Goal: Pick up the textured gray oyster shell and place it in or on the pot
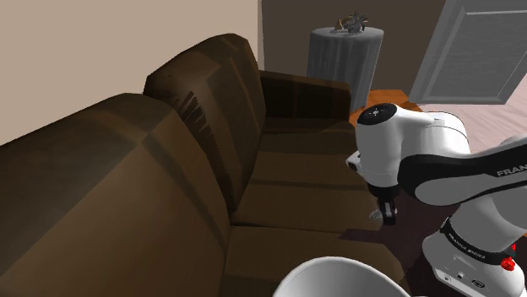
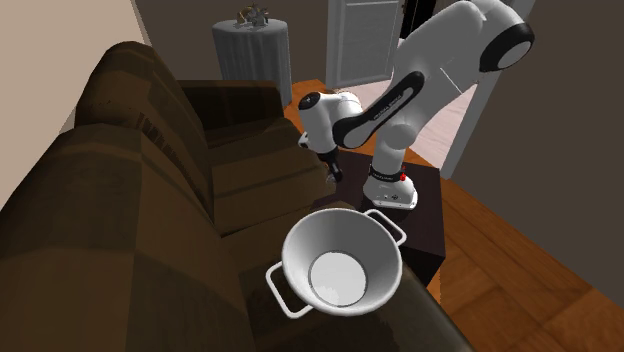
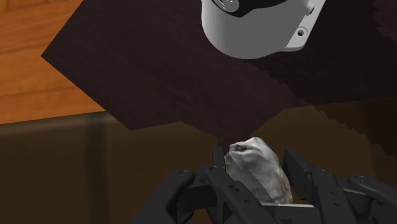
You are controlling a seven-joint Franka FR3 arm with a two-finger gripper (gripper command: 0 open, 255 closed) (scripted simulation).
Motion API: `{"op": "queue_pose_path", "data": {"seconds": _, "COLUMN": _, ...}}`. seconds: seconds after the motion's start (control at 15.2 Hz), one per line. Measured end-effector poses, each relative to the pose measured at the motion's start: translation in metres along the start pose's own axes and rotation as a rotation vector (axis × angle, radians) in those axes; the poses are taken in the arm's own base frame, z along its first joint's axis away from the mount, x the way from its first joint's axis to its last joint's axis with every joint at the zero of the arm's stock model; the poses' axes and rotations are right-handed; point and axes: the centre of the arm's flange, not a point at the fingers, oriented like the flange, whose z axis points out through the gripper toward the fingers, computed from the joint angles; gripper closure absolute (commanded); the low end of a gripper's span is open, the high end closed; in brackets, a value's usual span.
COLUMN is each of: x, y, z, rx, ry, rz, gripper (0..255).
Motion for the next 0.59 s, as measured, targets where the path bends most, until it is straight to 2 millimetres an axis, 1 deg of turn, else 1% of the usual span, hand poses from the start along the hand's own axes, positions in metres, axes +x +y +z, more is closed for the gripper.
{"op": "queue_pose_path", "data": {"seconds": 0.59, "x": -0.015, "y": 0.005, "z": -0.045, "rx": 0.000, "ry": 0.000, "rz": 0.000, "gripper": 255}}
